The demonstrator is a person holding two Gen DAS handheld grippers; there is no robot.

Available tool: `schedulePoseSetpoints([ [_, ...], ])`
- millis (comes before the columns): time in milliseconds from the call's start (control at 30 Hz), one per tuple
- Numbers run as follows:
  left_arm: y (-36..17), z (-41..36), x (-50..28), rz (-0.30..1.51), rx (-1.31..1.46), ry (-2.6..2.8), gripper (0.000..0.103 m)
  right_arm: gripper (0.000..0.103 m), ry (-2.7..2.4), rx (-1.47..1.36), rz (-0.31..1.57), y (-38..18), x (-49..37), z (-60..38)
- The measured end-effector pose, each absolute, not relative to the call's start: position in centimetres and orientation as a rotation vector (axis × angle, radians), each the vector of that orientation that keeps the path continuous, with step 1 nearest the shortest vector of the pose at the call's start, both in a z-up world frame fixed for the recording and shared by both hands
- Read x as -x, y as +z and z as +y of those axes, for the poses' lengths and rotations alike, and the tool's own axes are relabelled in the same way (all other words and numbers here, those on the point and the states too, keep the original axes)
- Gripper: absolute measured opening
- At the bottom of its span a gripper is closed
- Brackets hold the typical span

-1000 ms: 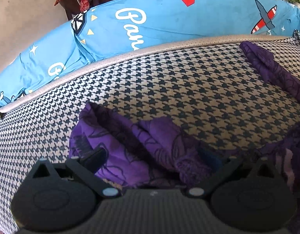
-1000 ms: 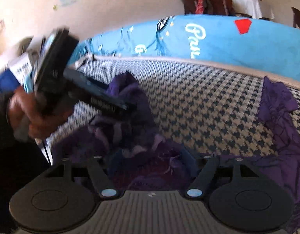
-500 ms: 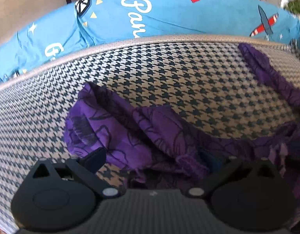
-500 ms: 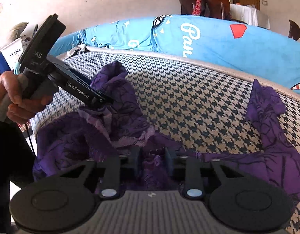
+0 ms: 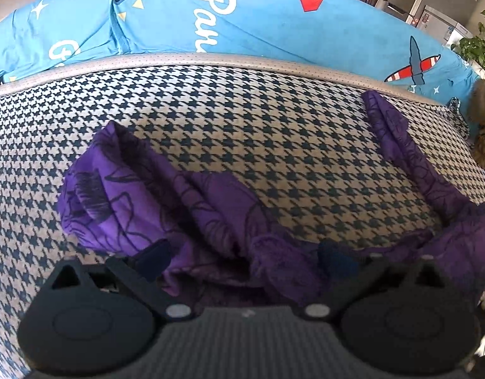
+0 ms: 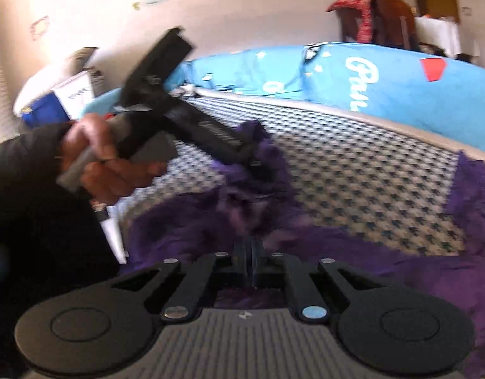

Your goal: Fold clothes

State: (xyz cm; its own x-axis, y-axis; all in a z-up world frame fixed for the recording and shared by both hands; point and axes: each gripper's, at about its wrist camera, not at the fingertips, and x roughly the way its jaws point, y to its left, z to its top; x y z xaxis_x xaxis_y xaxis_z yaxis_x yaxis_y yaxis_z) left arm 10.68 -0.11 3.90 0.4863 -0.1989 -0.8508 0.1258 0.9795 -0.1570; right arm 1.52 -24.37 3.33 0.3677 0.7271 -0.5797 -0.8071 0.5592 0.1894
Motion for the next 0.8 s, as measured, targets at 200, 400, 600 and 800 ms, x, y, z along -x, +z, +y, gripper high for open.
schedulePoseSetpoints([
  [200,3.8,-1.1,-11.1,1.06,0.078,-0.187,0.103,0.007,0.966,0.176,0.656,3.2,-1.0,-23.8],
  [400,3.5,-2.0,-11.6,1.084,0.086,-0.18,0.103,0.044,0.828,0.126,0.608,4.0,-1.8,-25.2],
  [600,2.6,-3.6,-11.9,1.116,0.045,-0.179,0.103,0.067,0.775,0.138,0.634,3.4,-2.4,-24.9],
  [800,0.9,-5.5,-11.7,1.145,-0.047,-0.151,0.103,0.07,0.717,0.232,0.706,1.9,-3.1,-23.6],
])
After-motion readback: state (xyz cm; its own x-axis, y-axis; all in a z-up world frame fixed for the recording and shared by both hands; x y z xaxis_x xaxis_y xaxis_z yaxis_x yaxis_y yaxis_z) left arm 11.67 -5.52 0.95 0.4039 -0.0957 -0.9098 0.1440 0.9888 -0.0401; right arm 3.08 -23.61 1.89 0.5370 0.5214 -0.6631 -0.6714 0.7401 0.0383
